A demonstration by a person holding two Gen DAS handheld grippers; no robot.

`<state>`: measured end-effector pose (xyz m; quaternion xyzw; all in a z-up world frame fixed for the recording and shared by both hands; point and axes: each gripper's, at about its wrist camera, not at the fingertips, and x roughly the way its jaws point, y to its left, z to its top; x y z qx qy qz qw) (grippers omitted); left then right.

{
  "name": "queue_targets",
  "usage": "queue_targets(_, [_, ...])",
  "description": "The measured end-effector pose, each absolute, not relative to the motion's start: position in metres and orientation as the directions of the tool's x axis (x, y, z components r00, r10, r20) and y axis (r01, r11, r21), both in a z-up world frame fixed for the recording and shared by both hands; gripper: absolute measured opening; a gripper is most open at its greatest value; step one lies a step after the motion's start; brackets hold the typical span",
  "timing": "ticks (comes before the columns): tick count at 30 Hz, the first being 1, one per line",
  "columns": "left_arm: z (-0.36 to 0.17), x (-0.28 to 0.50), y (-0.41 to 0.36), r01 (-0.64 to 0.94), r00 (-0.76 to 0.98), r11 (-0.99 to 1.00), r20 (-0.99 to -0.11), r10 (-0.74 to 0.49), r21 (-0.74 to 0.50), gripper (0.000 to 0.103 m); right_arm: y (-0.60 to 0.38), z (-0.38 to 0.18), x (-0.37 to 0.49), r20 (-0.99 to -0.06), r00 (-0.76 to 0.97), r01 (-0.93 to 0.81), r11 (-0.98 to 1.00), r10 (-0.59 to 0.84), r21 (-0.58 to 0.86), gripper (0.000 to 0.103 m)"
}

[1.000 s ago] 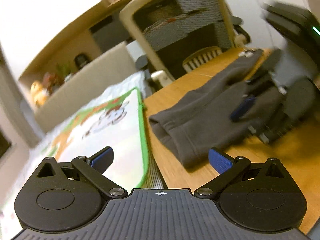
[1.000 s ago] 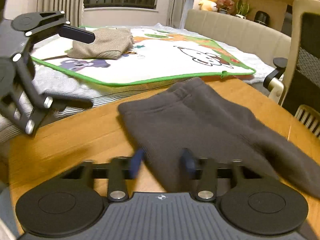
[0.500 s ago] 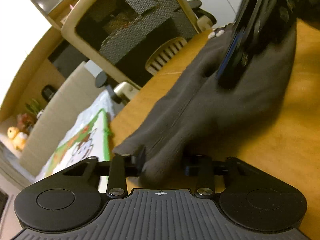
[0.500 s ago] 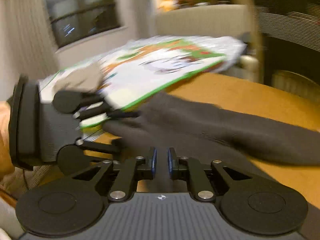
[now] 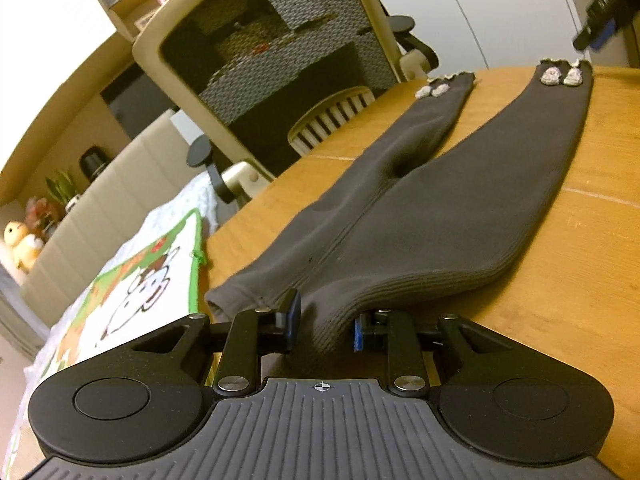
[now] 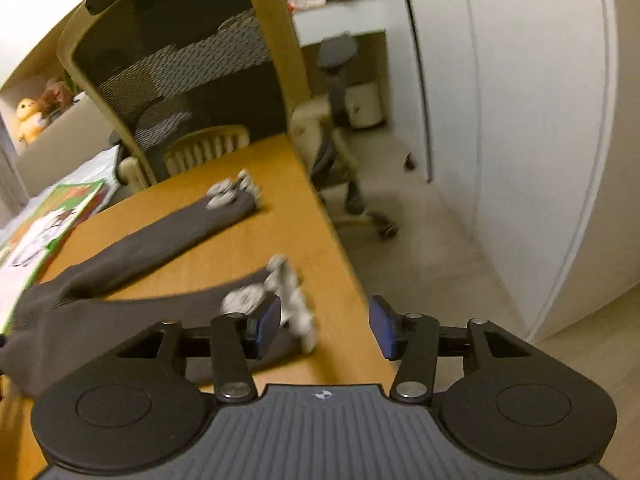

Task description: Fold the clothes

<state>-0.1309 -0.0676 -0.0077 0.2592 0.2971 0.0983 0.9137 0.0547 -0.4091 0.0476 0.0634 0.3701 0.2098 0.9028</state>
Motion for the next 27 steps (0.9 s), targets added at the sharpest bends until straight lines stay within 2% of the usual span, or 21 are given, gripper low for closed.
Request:
queue_targets(2, [-0.007, -0.13, -0.068, -0.018, 0.801, 0.851, -0.502, 0.326, 0.524, 0.026, -0.404, 0.038, 0.055, -0.652, 0.602, -0.344, 0.887, 0.46, 0.308, 0.05])
queue_targets(3, [-0.007, -0.13, -0.068, -0.013, 0.799, 0.855, -0.509, 0.321, 0.519, 0.019, -0.401, 0.036, 0.054, -0.65, 0.592, -0.361, 0.878, 0.476, 0.314, 0.039])
queue_targets(4, [-0.006, -0.13, -0.067, -0.009, 0.796, 0.858, -0.516, 0.316, 0.513, 0.011, -0.397, 0.035, 0.053, -0.649, 0.58, -0.378, 0.868, 0.493, 0.321, 0.021])
queue_targets(5, [-0.002, -0.129, -0.064, -0.014, 0.793, 0.877, -0.529, 0.302, 0.48, 0.01, -0.393, 0.036, 0.053, -0.647, 0.563, -0.394, 0.855, 0.514, 0.336, 0.01])
queue_targets(8, [0.019, -0.119, -0.043, -0.036, 0.789, 0.941, -0.568, 0.233, 0.336, 0.01, -0.381, 0.05, 0.069, -0.634, 0.556, -0.434, 0.839, 0.537, 0.33, 0.007])
queue_targets(11, [0.049, -0.093, -0.009, -0.111, 0.803, 0.967, -0.553, 0.223, 0.23, 0.01, -0.363, 0.077, 0.109, -0.581, 0.586, -0.478, 0.819, 0.566, 0.316, 0.006])
queue_targets(14, [0.059, -0.058, 0.033, -0.233, 0.776, 0.958, -0.562, 0.286, 0.166, 0.021, -0.332, 0.112, 0.162, -0.496, 0.658, -0.523, 0.818, 0.567, 0.24, 0.007])
queue_targets(16, [0.055, -0.043, 0.054, -0.316, 0.743, 0.934, -0.569, 0.353, 0.166, 0.037, -0.31, 0.118, 0.188, -0.46, 0.701, -0.51, 0.834, 0.545, 0.212, 0.016])
queue_targets(18, [0.052, -0.033, 0.073, -0.403, 0.706, 0.9, -0.57, 0.42, 0.163, 0.044, -0.292, 0.121, 0.207, -0.433, 0.746, -0.481, 0.859, 0.506, 0.177, 0.046])
queue_targets(20, [0.054, -0.037, 0.083, -0.434, 0.7, 0.891, -0.573, 0.427, 0.134, 0.046, -0.284, 0.116, 0.212, -0.433, 0.751, -0.471, 0.864, 0.498, 0.177, 0.047])
queue_targets(23, [0.055, -0.041, 0.08, -0.404, 0.705, 0.902, -0.578, 0.412, 0.151, 0.064, -0.274, 0.096, 0.205, -0.477, 0.705, -0.497, 0.846, 0.525, 0.195, 0.049])
queue_targets(25, [0.049, -0.042, 0.075, -0.382, 0.702, 0.91, -0.589, 0.4, 0.162, 0.08, -0.266, 0.081, 0.199, -0.517, 0.68, -0.502, 0.844, 0.519, 0.187, 0.049])
queue_targets(27, [0.041, -0.039, 0.079, -0.395, 0.687, 0.908, -0.612, 0.392, 0.138, 0.085, -0.259, 0.068, 0.198, -0.545, 0.663, -0.5, 0.845, 0.514, 0.19, 0.049])
